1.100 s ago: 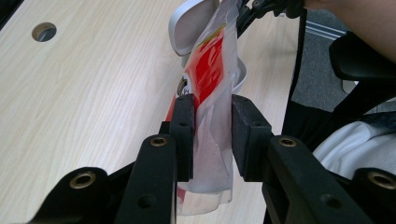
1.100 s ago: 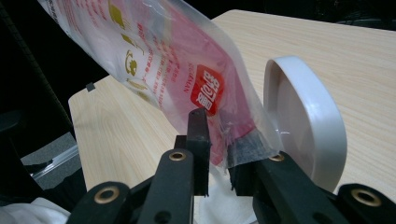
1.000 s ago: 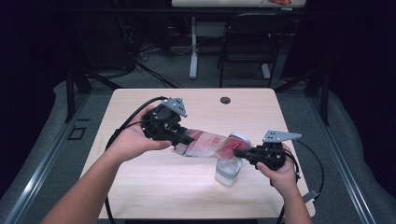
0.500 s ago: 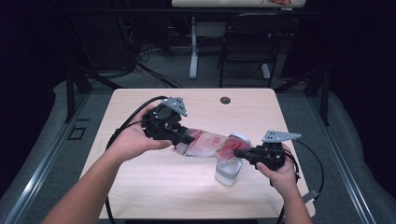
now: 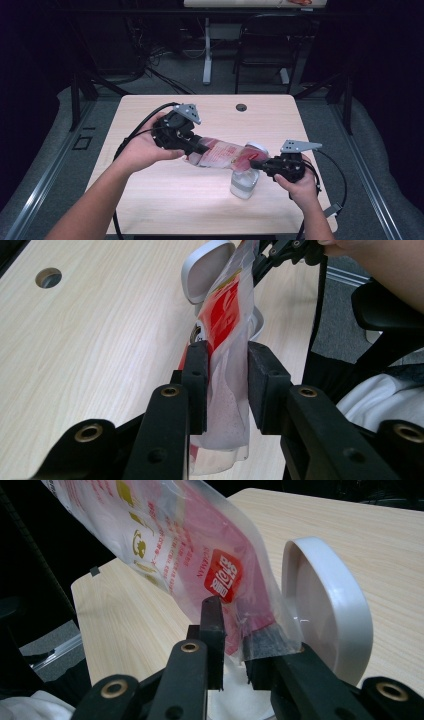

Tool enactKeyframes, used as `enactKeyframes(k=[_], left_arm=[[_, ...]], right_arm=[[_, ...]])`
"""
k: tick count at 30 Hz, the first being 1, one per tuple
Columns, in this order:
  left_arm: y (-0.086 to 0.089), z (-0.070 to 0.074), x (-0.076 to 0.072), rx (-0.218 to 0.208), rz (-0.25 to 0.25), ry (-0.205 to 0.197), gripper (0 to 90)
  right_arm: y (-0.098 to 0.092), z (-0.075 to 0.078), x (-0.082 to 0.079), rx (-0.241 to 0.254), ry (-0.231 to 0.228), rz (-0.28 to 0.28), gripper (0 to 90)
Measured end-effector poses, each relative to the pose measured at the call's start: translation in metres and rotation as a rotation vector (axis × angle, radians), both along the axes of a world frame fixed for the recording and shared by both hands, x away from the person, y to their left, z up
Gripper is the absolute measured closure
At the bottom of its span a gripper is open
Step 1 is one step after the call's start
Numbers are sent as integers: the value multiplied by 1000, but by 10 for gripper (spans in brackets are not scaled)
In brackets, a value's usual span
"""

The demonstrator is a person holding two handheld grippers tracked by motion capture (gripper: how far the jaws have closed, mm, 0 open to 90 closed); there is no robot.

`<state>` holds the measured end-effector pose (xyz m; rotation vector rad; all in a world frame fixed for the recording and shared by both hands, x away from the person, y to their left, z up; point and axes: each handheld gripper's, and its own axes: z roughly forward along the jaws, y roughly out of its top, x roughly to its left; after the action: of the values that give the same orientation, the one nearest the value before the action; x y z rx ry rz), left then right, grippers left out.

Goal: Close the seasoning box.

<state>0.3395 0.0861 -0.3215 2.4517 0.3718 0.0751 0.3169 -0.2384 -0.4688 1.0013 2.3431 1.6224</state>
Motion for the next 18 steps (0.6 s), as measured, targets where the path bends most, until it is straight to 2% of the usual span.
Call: enactKeyframes(k=[18], left_arm=[[0, 1, 0, -3, -1, -1, 726]], right_arm=[[0, 0, 0, 0, 0, 0, 808]])
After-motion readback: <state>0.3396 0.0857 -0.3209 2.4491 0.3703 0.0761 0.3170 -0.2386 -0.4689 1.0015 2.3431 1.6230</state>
